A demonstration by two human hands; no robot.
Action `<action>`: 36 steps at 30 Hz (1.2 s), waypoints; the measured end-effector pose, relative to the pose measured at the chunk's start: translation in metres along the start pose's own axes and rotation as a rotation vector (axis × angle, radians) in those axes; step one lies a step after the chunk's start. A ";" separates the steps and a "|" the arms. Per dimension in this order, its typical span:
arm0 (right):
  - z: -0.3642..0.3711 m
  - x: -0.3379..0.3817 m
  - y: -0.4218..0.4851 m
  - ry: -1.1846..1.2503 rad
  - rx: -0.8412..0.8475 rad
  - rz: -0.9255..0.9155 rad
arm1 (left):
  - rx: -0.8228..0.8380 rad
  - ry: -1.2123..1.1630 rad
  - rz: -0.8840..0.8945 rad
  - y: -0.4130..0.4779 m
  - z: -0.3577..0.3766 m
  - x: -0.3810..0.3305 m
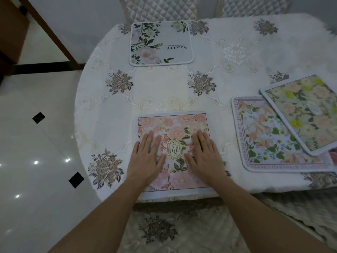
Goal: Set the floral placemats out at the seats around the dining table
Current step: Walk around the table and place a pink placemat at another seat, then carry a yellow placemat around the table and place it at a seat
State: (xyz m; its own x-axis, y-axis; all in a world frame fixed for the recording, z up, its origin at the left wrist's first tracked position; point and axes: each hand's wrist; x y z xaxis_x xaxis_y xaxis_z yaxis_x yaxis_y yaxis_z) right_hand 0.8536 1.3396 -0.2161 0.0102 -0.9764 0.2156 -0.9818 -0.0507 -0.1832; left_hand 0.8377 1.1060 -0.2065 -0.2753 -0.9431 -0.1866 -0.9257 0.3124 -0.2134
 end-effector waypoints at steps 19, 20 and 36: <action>-0.182 -0.025 -0.057 0.053 -0.224 0.013 | -0.122 0.124 0.091 -0.014 -0.135 -0.123; -0.188 -0.027 -0.064 0.059 -0.245 0.035 | -0.137 0.124 0.118 -0.014 -0.140 -0.131; -0.222 -0.110 -0.240 -0.037 -0.448 0.500 | -0.274 0.101 0.615 -0.051 -0.139 -0.282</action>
State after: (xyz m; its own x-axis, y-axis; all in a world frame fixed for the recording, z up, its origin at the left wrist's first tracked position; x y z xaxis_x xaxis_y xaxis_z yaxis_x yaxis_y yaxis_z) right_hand 1.0465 1.5054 0.0171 -0.4673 -0.8669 0.1738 -0.8540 0.4934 0.1648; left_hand 0.9263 1.3402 -0.0096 -0.7832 -0.6131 -0.1034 -0.6216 0.7677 0.1558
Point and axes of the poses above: each hand's wrist, its own y-axis towards the middle knuckle, its own z-axis out of the palm, x = y × z, and after that the axes turned 3 degrees about z, right-handed
